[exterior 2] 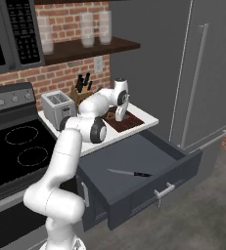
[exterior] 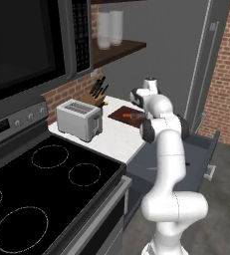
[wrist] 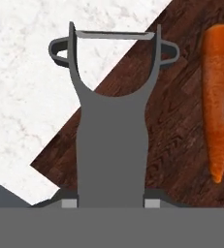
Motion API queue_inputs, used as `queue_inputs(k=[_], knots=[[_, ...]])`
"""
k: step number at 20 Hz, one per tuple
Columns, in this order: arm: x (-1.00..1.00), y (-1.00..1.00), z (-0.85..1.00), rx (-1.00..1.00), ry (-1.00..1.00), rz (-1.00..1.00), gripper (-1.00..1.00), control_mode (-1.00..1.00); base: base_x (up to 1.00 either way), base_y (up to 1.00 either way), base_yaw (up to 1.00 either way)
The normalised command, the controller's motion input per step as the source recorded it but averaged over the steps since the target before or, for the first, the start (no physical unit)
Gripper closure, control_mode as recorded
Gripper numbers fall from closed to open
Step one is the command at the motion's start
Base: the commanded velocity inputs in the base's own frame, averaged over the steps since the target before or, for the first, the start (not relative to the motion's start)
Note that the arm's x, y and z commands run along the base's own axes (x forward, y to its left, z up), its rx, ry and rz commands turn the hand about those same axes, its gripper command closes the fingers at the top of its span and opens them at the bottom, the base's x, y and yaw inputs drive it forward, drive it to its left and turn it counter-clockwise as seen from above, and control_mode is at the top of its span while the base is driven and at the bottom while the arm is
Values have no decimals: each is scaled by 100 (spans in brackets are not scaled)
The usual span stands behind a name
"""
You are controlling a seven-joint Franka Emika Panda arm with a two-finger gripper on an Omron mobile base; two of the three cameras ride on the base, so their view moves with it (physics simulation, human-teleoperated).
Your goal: Place the appropriate cutting tool for cutting the carrot skin on the cutting board.
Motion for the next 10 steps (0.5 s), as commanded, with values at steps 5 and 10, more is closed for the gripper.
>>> queue_inputs(k=[5,10], knots=[[0,0,-41,0,-1,8,100,-100,0,0,0],[-10,0,-45,0,-4,4,-100,-100,0,0,0]])
